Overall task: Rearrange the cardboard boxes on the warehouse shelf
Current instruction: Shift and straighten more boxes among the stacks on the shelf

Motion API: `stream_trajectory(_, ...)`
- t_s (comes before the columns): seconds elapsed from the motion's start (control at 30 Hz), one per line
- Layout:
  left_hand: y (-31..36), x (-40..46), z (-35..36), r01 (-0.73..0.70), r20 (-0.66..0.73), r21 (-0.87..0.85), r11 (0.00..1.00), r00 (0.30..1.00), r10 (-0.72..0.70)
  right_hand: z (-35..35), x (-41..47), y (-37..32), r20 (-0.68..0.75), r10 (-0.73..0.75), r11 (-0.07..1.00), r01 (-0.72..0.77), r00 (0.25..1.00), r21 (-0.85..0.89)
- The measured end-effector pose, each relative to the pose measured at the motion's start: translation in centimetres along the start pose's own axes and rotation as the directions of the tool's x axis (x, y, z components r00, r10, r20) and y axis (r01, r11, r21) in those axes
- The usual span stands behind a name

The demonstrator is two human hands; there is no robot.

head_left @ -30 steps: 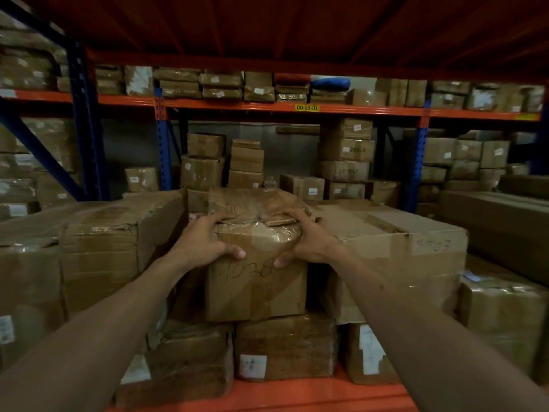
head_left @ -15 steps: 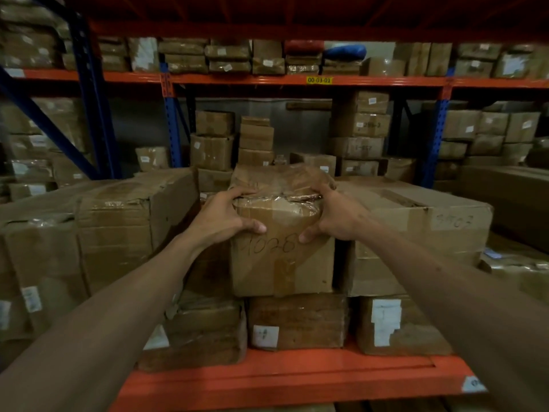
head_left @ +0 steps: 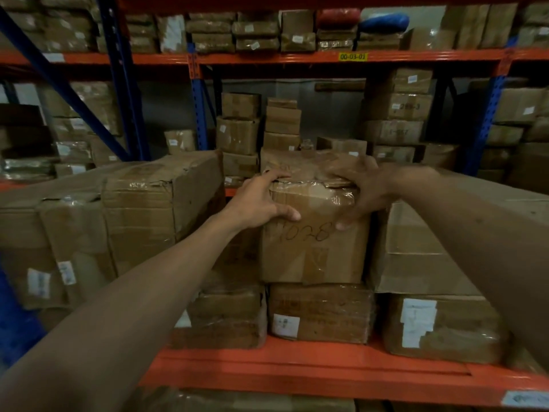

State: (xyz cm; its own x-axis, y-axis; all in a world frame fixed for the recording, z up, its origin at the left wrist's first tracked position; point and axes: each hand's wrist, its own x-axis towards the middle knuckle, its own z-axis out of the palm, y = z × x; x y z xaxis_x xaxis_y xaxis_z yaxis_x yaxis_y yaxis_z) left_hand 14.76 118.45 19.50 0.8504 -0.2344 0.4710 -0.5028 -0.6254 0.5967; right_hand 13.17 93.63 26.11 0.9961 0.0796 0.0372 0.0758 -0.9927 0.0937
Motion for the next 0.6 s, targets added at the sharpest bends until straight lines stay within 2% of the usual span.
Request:
stream_trajectory(0.13, 0.2, -0.5, -0.2, 0.033, 0.018, 0.003, 0.999, 0.999, -0.033, 2.4, -0.3, -0.2, -0.156, -0.071, 0.995, 0.082, 0.985, 0.064)
stream_trajectory(0.23, 0.7, -1.1, -0.2, 0.049, 0.041, -0.042, 0.998, 0.998, -0.048, 2.3, -0.7, 0.2, -0.202, -0.111, 0.984, 0.136, 0.973, 0.113)
stream_trajectory(0.37, 1.7, -2.3, 0.0, 0.101, -0.002, 0.025, 0.995, 0.995, -0.101, 2.1, -0.9, 0.1, -0.206, -0.133, 0.984, 0.154, 0.969, 0.093)
stream_trajectory(0.47, 2.1, -4.0, 0.2, 0.119, -0.072, 0.150, 0.982, 0.991, -0.110, 1.0, -0.8, -0.7, -0.124, -0.085, 0.994, 0.094, 0.989, 0.063)
stream_trajectory(0.53, 2.1, -5.7, -0.7, 0.052, -0.215, 0.278, 0.959, 0.977, 0.009, -0.3, -0.7, -1.7, -0.056, -0.024, 0.999, 0.023, 0.998, -0.025)
stream_trajectory(0.6, 1.4, -7.5, -2.4, -0.010, -0.425, 0.483, 0.875, 0.872, 0.244, -1.9, -0.8, -3.5, -0.080, -0.027, 0.990, 0.016, 0.996, -0.140)
